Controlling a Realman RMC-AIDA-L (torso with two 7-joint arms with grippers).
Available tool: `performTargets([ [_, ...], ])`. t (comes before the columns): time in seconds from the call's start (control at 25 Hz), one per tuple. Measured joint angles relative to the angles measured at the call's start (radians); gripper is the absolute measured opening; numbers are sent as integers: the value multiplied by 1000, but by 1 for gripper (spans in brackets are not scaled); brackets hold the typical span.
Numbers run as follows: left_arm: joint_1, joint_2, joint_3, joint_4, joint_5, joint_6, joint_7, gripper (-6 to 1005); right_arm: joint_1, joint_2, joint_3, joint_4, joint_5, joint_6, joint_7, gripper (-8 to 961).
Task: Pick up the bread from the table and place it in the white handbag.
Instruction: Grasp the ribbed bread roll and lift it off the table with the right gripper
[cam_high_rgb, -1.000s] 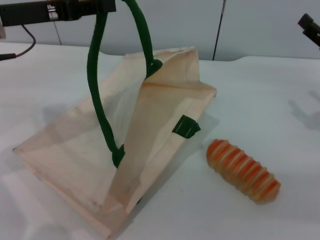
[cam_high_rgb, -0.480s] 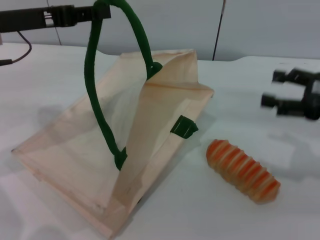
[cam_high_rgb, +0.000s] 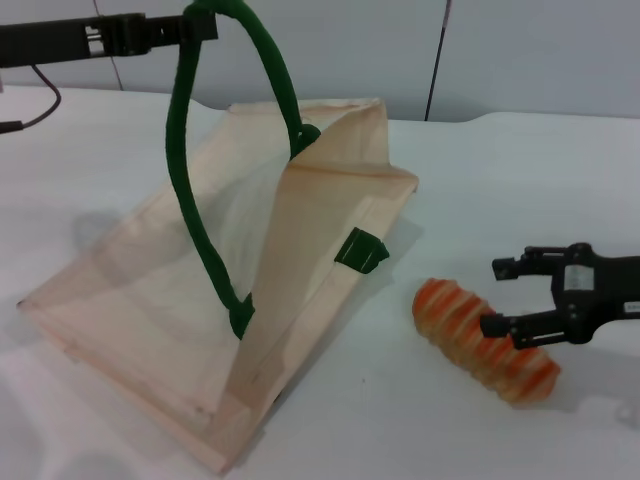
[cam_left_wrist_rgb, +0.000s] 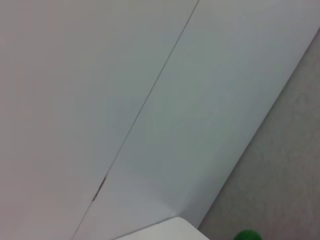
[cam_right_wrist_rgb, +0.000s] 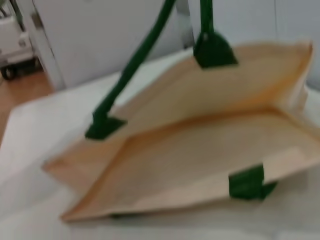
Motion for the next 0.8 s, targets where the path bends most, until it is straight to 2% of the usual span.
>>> performTargets([
  [0.2, 1, -1, 0, 0, 0, -6, -1, 121, 25, 20, -3, 3, -74, -131, 58, 880],
  [0.8, -9, -1, 0, 0, -2, -4, -5, 121, 51, 44, -5, 5, -198, -174, 103, 876],
])
